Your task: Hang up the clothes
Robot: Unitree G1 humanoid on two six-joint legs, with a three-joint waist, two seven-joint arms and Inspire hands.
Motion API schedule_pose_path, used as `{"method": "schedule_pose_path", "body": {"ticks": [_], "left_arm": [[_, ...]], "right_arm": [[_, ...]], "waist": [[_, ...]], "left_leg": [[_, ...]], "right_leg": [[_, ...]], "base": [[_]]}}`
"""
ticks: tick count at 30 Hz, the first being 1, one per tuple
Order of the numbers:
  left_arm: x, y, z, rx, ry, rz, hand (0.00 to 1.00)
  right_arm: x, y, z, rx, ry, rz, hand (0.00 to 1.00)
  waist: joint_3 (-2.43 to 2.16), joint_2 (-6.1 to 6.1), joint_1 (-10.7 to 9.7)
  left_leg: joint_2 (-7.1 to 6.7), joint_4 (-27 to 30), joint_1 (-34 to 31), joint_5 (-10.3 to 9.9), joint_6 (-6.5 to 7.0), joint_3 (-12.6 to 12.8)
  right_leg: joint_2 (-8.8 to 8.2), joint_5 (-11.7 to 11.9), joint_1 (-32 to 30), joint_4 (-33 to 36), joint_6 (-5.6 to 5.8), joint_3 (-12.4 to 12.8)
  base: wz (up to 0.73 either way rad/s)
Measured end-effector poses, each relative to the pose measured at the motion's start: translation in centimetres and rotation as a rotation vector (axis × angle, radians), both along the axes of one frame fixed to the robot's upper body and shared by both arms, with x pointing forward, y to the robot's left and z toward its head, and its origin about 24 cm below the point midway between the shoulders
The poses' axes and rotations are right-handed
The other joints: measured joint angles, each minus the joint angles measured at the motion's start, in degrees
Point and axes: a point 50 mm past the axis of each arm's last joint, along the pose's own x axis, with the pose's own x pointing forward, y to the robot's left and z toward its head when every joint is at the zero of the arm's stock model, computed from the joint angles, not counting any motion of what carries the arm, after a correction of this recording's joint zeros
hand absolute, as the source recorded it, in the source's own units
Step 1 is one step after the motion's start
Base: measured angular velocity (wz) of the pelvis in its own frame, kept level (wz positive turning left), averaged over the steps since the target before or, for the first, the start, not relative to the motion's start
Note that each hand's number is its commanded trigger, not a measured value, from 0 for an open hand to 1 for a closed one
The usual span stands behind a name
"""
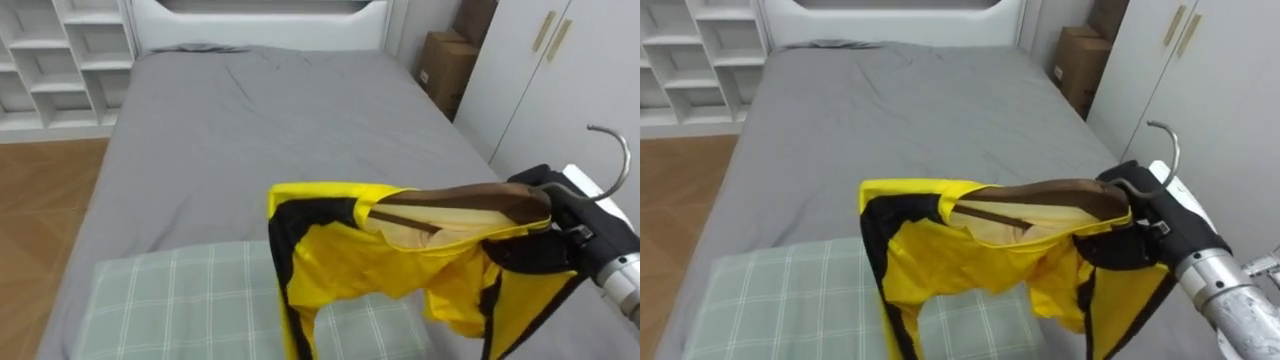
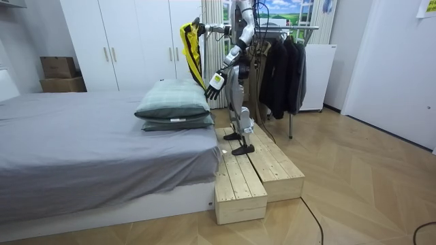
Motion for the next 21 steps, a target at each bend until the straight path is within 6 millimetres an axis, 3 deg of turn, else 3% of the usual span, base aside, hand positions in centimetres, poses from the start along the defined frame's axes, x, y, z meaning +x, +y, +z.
{"method": "schedule_pose_path", "body": {"ticks": [5, 7, 10, 12, 13, 14, 15, 16, 17, 18, 19, 20, 21], "left_arm": [[-0.5, 0.1, -0.3, 0.009, 0.022, 0.008, 0.00], [-0.5, 0.1, -0.4, 0.010, 0.032, 0.012, 0.00], [-0.6, 0.2, -0.9, 0.017, 0.053, 0.032, 0.00], [-0.6, 0.8, -1.1, 0.041, 0.075, 0.048, 0.00], [-0.7, 1.0, -1.1, 0.045, 0.082, 0.055, 0.00], [-0.8, 1.2, -1.1, 0.055, 0.084, 0.066, 0.00], [-0.7, 1.3, -1.1, 0.062, 0.080, 0.073, 0.00], [-0.6, 1.3, -1.1, 0.058, 0.080, 0.081, 0.00], [-0.4, 1.3, -1.3, 0.050, 0.087, 0.092, 0.00], [-0.4, 1.1, -1.5, 0.043, 0.100, 0.098, 0.00], [-0.5, 1.0, -1.5, 0.040, 0.106, 0.099, 0.00], [-0.8, 0.9, -1.6, 0.038, 0.118, 0.098, 0.00], [-1.1, 1.1, -1.6, 0.040, 0.126, 0.105, 0.00]], "right_arm": [[-0.5, -0.2, -0.6, 0.001, 0.022, -0.012, 1.00], [-0.7, -0.2, -1.0, 0.012, 0.034, -0.013, 1.00], [-1.2, -0.3, -1.8, 0.018, 0.059, -0.025, 1.00], [-1.5, -0.2, -2.6, 0.036, 0.085, -0.033, 1.00], [-1.5, -0.2, -2.7, 0.040, 0.089, -0.033, 1.00], [-1.4, 0.1, -3.0, 0.042, 0.097, -0.025, 1.00], [-1.3, 0.6, -3.2, 0.045, 0.106, -0.009, 1.00], [-1.3, 0.7, -3.4, 0.048, 0.112, -0.005, 1.00], [-1.3, 0.8, -4.0, 0.055, 0.133, -0.004, 1.00], [-1.4, 0.8, -4.8, 0.063, 0.164, -0.009, 1.00], [-1.5, 0.8, -5.1, 0.065, 0.181, -0.013, 1.00], [-1.7, 0.8, -5.6, 0.070, 0.204, -0.020, 1.00], [-1.6, 1.0, -5.7, 0.074, 0.207, -0.018, 1.00]], "waist": [[-0.42, -0.67, 0.07], [-0.36, -0.78, -0.03], [-0.10, -0.97, 0.01], [0.30, -1.80, 1.06], [0.35, -1.86, 1.59], [0.38, -1.99, 3.09], [0.58, -2.17, 4.30], [0.67, -2.24, 4.58], [0.94, -1.97, 5.56], [1.55, -0.95, 5.58], [1.54, -0.81, 5.44], [1.36, -0.73, 5.22], [0.97, -1.26, 4.88]], "left_leg": [[0.39, 0.48, -0.48, -0.52, 0.03, 1.54], [0.65, 0.51, -0.44, -0.64, -0.04, 2.69], [1.19, 0.78, -0.40, -1.26, -0.21, 6.01], [1.98, 1.42, -0.06, -2.19, -0.56, 10.64], [2.32, 1.59, 0.04, -2.51, -0.68, 12.43], [3.01, 1.76, 0.28, -3.01, -1.07, 16.61], [4.18, 2.32, 0.69, -3.71, -1.32, 21.34], [4.55, 2.86, 0.99, -4.27, -1.38, 23.61], [5.49, 3.94, 1.60, -5.76, -1.68, 27.43], [6.50, 5.47, 2.78, -7.11, -1.99, 30.51], [6.66, 5.87, 3.62, -7.64, -2.21, 31.77], [6.71, 6.72, 4.80, -8.60, -2.77, 33.91], [6.90, 8.13, 5.21, -9.35, -3.48, 35.31]], "right_leg": [[0.53, 0.27, -1.31, 0.18, -0.21, 1.51], [0.82, 0.55, -1.51, 0.18, -0.29, 2.50], [1.31, 0.83, -3.30, 1.26, -0.44, 4.10], [2.01, 1.44, -6.01, 2.42, -1.17, 3.25], [2.16, 2.08, -6.62, 2.45, -1.47, 2.00], [2.31, 3.87, -7.92, 2.06, -2.75, -3.08], [1.67, 5.53, -8.55, 1.16, -4.97, -11.04], [1.51, 6.02, -8.57, 0.48, -5.73, -15.32], [1.38, 6.24, -8.51, 0.28, -6.15, -20.73], [0.79, 4.19, -8.78, 3.46, -5.04, -22.77], [-0.47, 2.50, -8.94, 6.26, -4.44, -23.70], [-3.16, -0.24, -9.26, 10.67, -4.31, -23.96], [-4.37, -1.59, -9.75, 12.24, -4.18, -24.26]], "base": [[-0.17], [-0.31], [-0.54], [-0.98], [-1.57], [-1.86], [-1.91], [-1.77], [-1.46], [-1.30], [-1.05], [-0.92], [-0.81]]}}
